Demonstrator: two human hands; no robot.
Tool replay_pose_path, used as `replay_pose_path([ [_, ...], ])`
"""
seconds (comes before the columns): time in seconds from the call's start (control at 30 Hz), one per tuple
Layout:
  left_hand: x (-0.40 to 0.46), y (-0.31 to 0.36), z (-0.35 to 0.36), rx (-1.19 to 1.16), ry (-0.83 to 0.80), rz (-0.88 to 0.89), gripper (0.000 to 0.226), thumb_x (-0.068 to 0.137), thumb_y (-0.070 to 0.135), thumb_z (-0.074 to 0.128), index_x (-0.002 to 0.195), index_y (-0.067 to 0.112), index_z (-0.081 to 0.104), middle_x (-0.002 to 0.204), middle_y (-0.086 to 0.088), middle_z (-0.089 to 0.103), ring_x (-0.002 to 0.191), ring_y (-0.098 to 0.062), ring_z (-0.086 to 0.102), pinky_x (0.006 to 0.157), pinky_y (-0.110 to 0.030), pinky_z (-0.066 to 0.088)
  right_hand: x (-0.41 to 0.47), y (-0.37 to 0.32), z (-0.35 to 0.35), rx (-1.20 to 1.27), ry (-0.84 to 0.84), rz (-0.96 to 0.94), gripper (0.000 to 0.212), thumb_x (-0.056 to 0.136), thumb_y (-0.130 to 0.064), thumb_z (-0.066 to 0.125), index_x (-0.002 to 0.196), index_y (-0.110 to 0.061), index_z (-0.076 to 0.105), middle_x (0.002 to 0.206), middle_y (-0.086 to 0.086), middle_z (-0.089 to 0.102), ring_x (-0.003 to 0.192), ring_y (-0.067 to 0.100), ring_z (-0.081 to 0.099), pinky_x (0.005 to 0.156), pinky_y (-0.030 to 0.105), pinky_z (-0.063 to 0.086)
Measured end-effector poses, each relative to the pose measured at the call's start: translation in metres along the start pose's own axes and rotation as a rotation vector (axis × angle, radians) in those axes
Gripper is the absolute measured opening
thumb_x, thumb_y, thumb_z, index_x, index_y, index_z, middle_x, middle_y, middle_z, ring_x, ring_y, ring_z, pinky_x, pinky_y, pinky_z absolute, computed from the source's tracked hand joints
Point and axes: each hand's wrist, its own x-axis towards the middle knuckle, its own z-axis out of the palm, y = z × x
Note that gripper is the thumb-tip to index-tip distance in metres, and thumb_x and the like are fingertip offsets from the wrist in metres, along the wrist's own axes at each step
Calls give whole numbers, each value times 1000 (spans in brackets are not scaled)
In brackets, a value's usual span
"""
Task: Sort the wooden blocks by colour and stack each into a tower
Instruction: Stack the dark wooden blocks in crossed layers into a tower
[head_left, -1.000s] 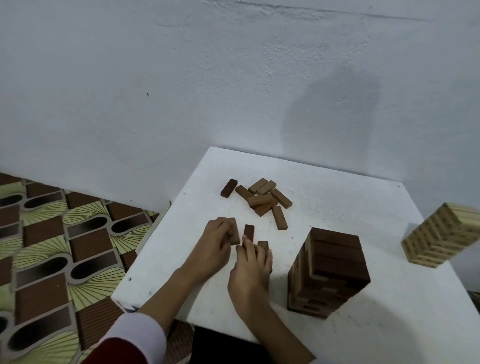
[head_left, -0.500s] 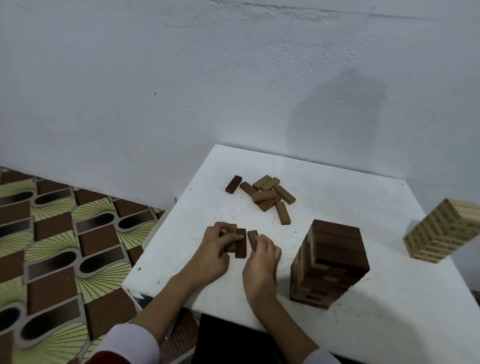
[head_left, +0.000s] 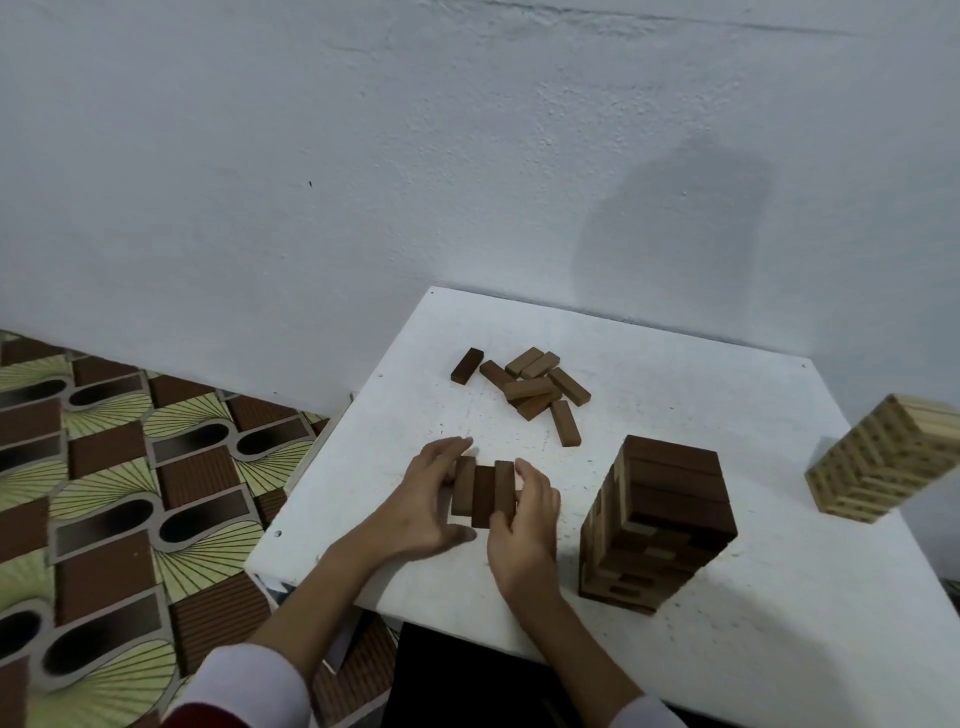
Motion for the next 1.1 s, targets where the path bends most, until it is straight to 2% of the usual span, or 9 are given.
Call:
replay_pose_path([
  [0.17,6,-1,-3,-17,-83,-36,84,66,20,81,134,31,33,123,8,44,104,1,44,81,-2,35,3,2,-3,-44,-146,2,86,73,7,54,147,-16,18,137,1,32,122,17,28,108,34,32],
  [0.3,7,3,-7,-71,-115,-32,82,66,14,79,129,37,33,118,12,47,101,-9,49,82,-10,41,5,1,-3,-82,-142,-8,83,68,4,56,143,-13,25,133,3,35,121,18,27,106,37,32],
  [0.4,7,7,-13,-106,-166,-40,85,65,5,79,132,32,34,116,7,47,95,-12,53,68,-14,48,5,0,-5,-96,-154,-23,81,68,3,59,141,-13,29,127,4,35,119,19,31,101,30,35],
  [0.5,9,8,-18,-112,-227,-51,89,63,5,79,131,38,32,117,7,46,95,-18,54,66,-30,56,7,1,-5,-147,-184,-34,83,71,-1,62,144,-15,25,127,2,36,119,17,31,101,28,34],
  [0.63,9,11,-19,-111,-259,-64,92,64,2,79,133,39,30,118,4,43,93,-17,54,59,-25,55,9,2,-5,-179,-221,-51,83,73,-4,62,145,-15,23,131,1,41,119,18,32,101,31,34],
  [0.8,9,12,-19,-117,-243,-77,92,62,4,81,131,40,31,118,3,45,97,-16,55,75,-35,57,10,1,-5,-173,-212,-52,79,73,-5,63,143,-17,28,128,-1,44,116,15,34,98,29,37],
  [0.87,9,11,-20,-110,-245,-78,92,62,6,82,130,41,31,117,4,45,96,-15,55,79,-33,56,10,2,-5,-177,-209,-60,77,74,-6,63,142,-17,29,127,-1,45,115,14,34,97,28,37],
  [1.0,8,13,-21,-105,-244,-98,90,62,7,82,128,42,31,117,7,44,97,-19,55,74,-42,57,9,2,-6,-185,-219,-73,78,74,-5,63,143,-17,28,129,0,44,116,16,34,100,32,37],
  [1.1,7,16,-21,-96,-246,-99,90,63,5,82,129,39,31,117,7,44,98,-18,54,72,-35,58,8,1,-8,-191,-246,-66,82,74,-6,66,144,-17,25,131,0,42,119,17,33,102,34,37],
])
